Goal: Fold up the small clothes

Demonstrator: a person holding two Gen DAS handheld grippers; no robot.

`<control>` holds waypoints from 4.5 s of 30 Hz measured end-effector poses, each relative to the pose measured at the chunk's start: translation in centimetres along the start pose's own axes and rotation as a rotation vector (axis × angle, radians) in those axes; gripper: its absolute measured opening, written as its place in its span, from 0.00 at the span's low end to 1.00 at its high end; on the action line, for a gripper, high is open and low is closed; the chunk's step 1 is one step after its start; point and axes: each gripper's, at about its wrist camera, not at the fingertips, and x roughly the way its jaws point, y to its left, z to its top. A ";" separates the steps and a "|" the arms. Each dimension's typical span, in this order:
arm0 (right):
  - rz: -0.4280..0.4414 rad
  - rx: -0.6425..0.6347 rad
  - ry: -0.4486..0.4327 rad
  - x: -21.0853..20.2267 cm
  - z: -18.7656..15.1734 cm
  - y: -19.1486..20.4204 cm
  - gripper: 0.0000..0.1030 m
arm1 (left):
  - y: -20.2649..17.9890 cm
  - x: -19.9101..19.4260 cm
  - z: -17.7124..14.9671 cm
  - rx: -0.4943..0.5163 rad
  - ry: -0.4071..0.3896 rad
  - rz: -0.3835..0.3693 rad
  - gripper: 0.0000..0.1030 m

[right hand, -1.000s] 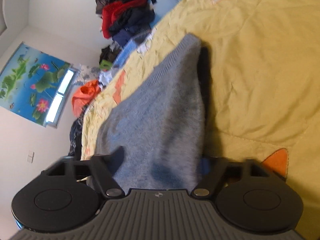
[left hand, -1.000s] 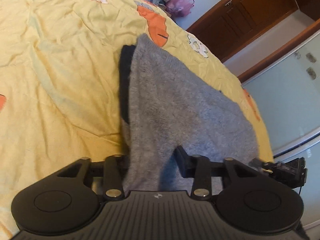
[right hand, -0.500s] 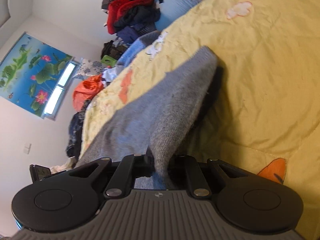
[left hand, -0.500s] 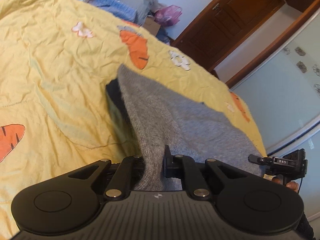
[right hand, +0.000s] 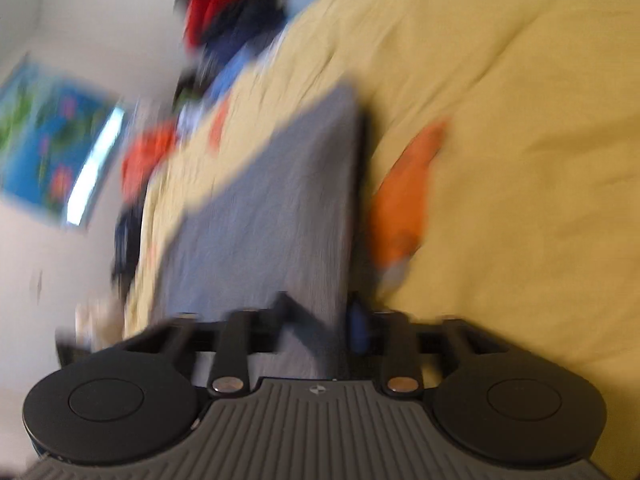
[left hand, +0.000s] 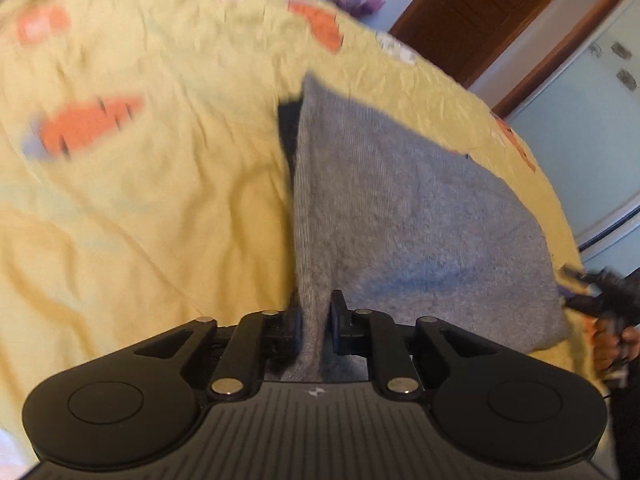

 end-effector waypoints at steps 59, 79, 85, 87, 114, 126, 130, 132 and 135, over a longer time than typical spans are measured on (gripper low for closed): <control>-0.605 -0.699 -0.344 13.2 -1.7 10.2 0.83 | -10.5 16.3 8.2 0.254 -0.287 0.390 0.84; -0.578 -0.555 -0.335 13.0 -0.3 8.8 0.97 | -10.5 11.3 0.0 0.276 -0.302 0.286 0.96; -0.585 -0.538 -0.339 12.7 -0.1 8.8 0.97 | -10.3 11.6 0.7 0.251 -0.296 0.292 1.00; -0.604 -0.574 -0.370 11.7 -1.0 9.9 0.91 | -10.1 11.4 0.7 0.245 -0.298 0.284 1.00; -0.550 -0.541 -0.317 10.3 -5.9 8.8 1.00 | -7.0 -0.2 -12.4 -0.146 -0.335 0.286 1.00; -0.543 -0.533 -0.322 9.9 -5.9 8.7 1.00 | -1.8 0.4 -8.5 -0.539 -0.375 0.004 0.78; -0.541 -0.531 -0.324 9.8 -6.1 8.7 1.00 | -1.5 0.8 -8.5 -0.620 -0.415 0.010 0.55; -0.541 -0.531 -0.324 9.8 -6.1 8.7 1.00 | -2.3 1.2 -8.2 -0.581 -0.408 0.085 0.43; -0.542 -0.532 -0.323 9.8 -6.1 8.7 1.00 | -4.1 1.7 -7.8 -0.461 -0.419 0.208 0.38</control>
